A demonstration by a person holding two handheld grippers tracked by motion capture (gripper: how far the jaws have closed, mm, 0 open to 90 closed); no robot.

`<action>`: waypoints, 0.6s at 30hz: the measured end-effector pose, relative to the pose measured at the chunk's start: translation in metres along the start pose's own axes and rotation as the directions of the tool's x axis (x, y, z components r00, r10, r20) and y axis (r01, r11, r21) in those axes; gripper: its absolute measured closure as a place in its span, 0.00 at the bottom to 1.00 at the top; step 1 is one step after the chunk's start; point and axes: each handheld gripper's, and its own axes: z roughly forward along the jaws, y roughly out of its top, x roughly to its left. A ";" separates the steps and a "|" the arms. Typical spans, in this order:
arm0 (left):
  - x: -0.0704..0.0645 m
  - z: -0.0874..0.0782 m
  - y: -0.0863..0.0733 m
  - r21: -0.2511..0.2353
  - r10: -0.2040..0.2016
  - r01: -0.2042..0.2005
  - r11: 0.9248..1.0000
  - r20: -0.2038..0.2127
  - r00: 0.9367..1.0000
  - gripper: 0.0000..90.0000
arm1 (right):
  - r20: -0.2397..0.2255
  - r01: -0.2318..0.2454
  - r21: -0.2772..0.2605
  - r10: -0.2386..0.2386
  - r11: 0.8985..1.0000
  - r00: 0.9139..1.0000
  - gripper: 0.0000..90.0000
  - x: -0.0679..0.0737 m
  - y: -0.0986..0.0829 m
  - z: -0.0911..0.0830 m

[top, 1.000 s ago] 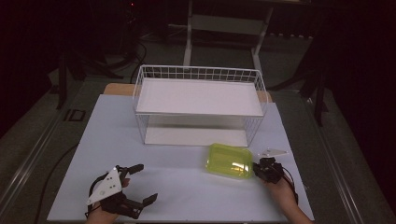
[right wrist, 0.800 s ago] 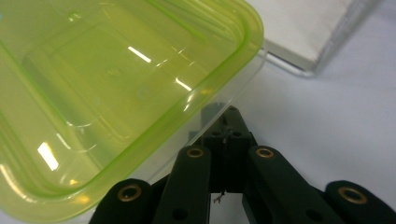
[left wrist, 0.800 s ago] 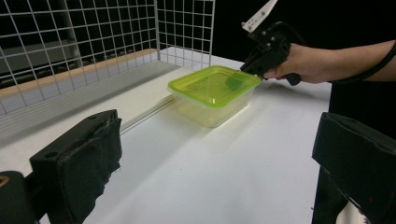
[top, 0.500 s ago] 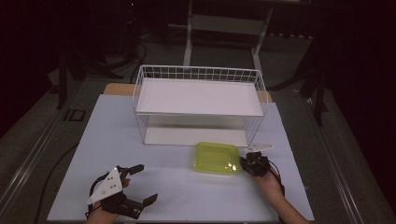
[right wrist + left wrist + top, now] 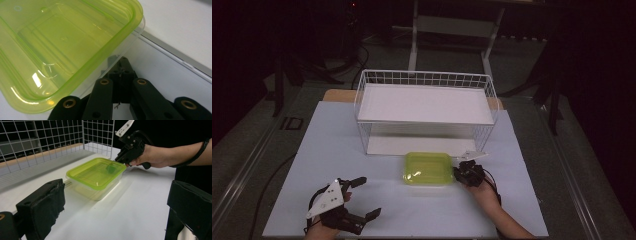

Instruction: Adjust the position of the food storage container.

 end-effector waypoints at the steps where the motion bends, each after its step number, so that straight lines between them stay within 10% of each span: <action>1: 0.000 0.000 0.000 0.001 0.001 -0.001 1.000 -0.001 1.000 0.02 | -0.002 0.004 -0.001 -0.004 1.000 1.000 1.00 0.001 0.001 0.001; 18: 0.000 -0.002 -0.001 -0.001 -0.007 0.007 1.000 -0.003 1.000 0.02 | -0.045 0.026 0.010 -0.025 1.000 0.999 1.00 0.022 0.015 0.019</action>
